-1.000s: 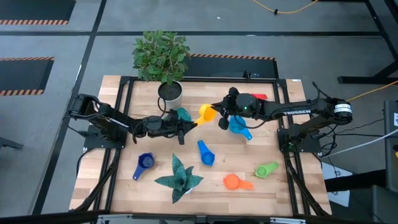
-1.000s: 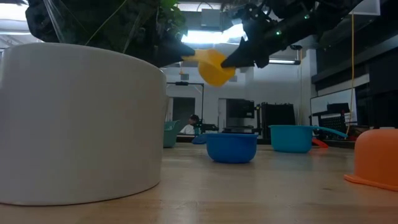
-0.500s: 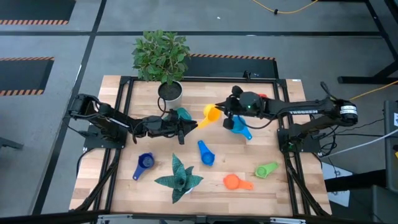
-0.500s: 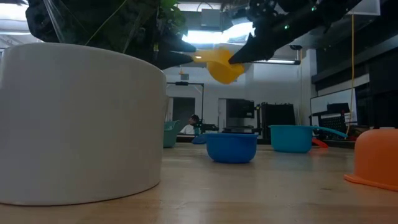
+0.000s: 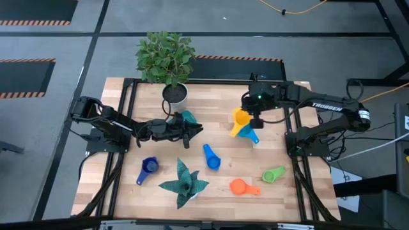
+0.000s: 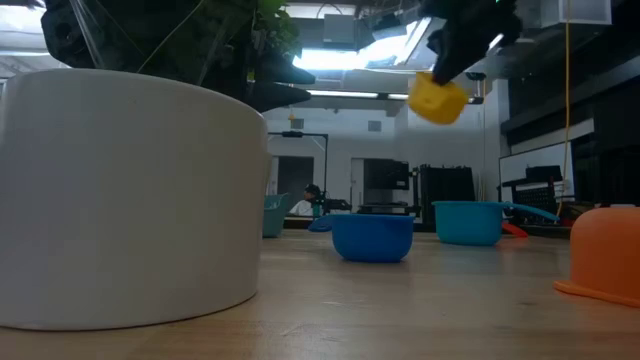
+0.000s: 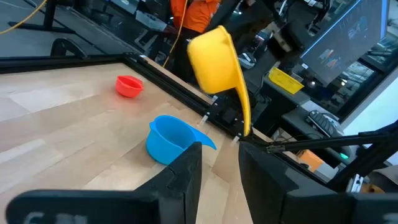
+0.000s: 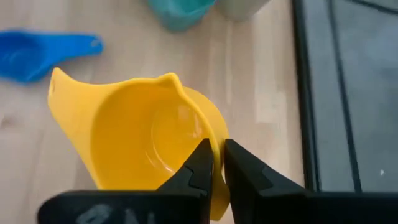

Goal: Nest measuring cups in basket
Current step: Stack the yellow measuring cup on top of the light blue measuring cup

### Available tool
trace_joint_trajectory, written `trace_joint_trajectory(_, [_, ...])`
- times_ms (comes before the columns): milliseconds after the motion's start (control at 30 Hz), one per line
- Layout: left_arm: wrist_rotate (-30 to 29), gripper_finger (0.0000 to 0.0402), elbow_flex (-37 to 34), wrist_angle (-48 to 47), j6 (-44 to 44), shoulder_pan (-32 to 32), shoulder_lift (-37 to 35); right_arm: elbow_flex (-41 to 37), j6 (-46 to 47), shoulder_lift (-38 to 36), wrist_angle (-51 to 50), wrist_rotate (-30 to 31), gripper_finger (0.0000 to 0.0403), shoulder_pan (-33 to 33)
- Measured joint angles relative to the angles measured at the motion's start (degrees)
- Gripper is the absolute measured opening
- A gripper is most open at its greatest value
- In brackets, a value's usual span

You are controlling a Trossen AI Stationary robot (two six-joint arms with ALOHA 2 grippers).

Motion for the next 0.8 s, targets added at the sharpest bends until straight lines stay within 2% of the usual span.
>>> trace_joint_trajectory(133, [0.00, 0.0101, 0.00, -0.01, 0.01, 0.00, 0.00, 1.80, -4.07, 0.04, -6.79, -1.41, 0.0032, -2.86])
trace_joint_trajectory(433, [0.00, 0.0101, 0.00, -0.02, 0.02, 0.01, 0.00, 1.96, -16.99, 1.39, -14.84, -5.62, 0.0033, -9.88])
trace_joint_trajectory(667, [0.00, 0.0099, 0.00, -0.02, 0.02, 0.00, 0.00, 1.96, -34.12, 4.52, -17.14, -6.32, 0.0034, -10.72])
trace_joint_trajectory(800, [0.00, 0.0101, 0.01, -0.02, 0.03, -0.01, 0.00, 1.96, -40.34, 6.89, -17.14, -7.54, 0.0035, -10.16])
